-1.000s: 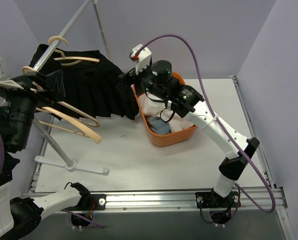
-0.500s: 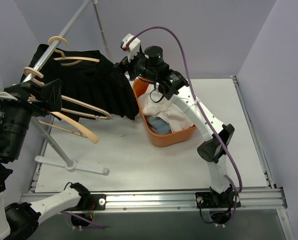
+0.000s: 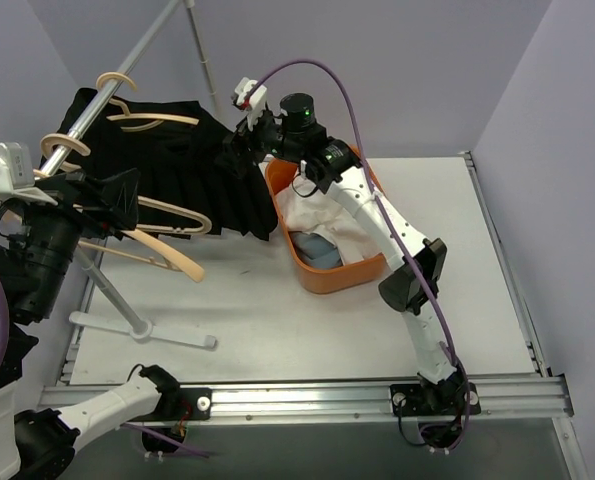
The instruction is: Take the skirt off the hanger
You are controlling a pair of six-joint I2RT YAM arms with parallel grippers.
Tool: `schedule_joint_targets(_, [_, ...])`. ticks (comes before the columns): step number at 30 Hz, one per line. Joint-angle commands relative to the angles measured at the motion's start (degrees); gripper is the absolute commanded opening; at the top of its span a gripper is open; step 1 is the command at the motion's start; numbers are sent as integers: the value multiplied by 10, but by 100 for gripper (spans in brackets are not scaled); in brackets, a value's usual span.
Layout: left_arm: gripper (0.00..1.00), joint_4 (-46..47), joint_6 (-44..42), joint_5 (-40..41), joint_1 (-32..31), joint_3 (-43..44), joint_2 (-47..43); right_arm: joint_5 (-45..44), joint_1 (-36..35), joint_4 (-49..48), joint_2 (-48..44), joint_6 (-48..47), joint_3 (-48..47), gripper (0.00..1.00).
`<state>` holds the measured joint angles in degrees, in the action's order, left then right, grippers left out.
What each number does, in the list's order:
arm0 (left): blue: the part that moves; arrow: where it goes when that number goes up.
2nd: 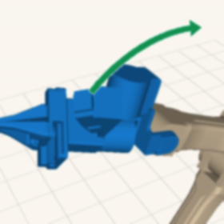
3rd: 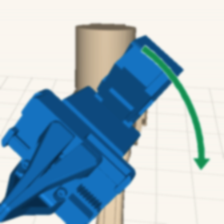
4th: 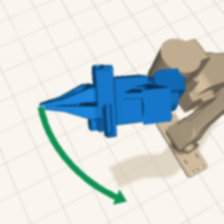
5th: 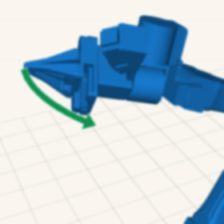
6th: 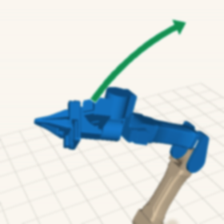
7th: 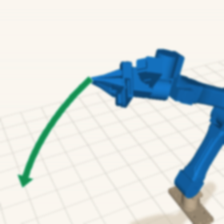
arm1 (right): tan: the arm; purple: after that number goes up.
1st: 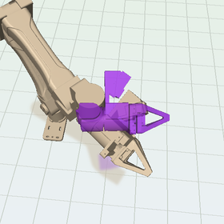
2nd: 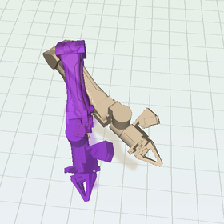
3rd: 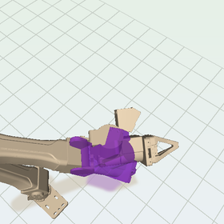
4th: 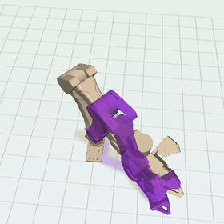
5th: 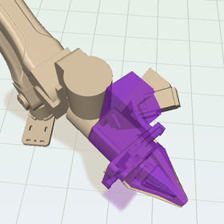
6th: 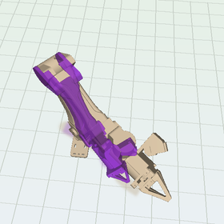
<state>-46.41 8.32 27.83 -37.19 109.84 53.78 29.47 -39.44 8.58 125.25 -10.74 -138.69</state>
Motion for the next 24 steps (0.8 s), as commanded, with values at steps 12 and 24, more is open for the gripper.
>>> schedule_joint_targets(12, [94, -27, 14, 6, -1, 39, -9, 101, -7, -165, 94, 92, -95, 70])
schedule_joint_targets(24, [94, -76, 53, 7, -2, 49, -34, 168, -45, -312, 80, 270, -84, 0])
